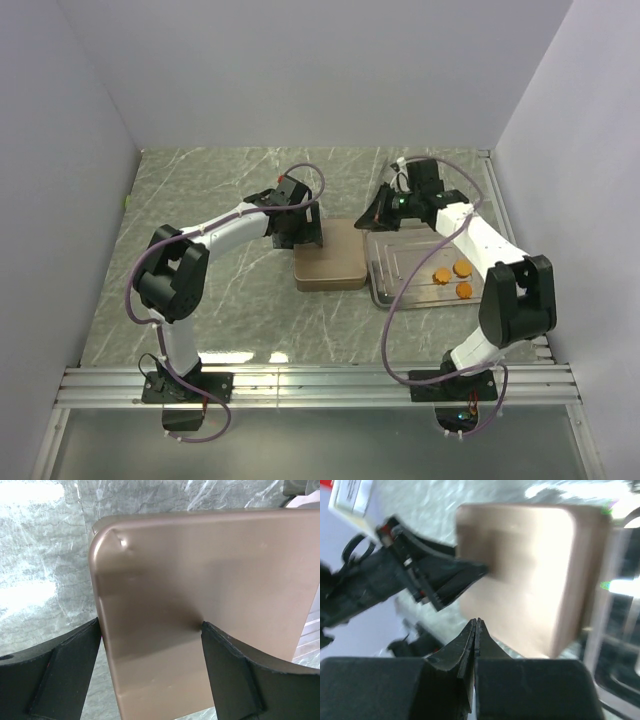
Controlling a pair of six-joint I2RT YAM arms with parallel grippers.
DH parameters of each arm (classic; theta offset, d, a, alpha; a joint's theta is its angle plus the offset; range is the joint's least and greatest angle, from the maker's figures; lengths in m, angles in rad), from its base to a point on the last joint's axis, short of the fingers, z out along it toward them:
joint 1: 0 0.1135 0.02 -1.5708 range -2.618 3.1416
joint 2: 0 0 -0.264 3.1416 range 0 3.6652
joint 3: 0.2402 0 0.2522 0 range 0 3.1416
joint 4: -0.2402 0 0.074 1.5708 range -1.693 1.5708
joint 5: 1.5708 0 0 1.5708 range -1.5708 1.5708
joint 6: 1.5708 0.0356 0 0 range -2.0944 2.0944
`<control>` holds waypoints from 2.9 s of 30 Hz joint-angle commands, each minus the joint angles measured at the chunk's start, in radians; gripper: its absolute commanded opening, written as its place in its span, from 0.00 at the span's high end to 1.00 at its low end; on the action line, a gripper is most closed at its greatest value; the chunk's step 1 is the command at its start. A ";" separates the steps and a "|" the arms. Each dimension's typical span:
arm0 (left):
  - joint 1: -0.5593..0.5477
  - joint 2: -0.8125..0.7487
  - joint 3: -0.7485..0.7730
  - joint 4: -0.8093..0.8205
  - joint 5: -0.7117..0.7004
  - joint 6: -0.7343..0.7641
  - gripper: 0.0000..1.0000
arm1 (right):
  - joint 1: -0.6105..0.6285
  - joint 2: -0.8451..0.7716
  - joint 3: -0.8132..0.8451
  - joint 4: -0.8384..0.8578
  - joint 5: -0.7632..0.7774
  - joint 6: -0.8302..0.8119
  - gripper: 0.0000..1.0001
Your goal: Pack the cookies
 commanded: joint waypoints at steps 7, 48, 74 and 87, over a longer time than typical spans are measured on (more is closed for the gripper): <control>-0.019 0.027 0.024 0.004 0.036 -0.018 0.15 | -0.019 0.170 -0.189 0.162 -0.143 0.068 1.00; -0.016 -0.967 -0.471 0.305 -0.773 0.114 0.01 | 0.262 -0.610 0.092 -0.234 0.435 -0.110 0.04; 0.329 -0.887 -1.264 1.378 -0.672 0.447 0.01 | 0.258 -1.040 -0.350 0.056 0.641 -0.167 0.00; 0.523 -0.422 -1.116 1.711 -0.335 0.510 0.01 | 0.261 -1.073 -0.475 0.131 0.799 -0.300 0.00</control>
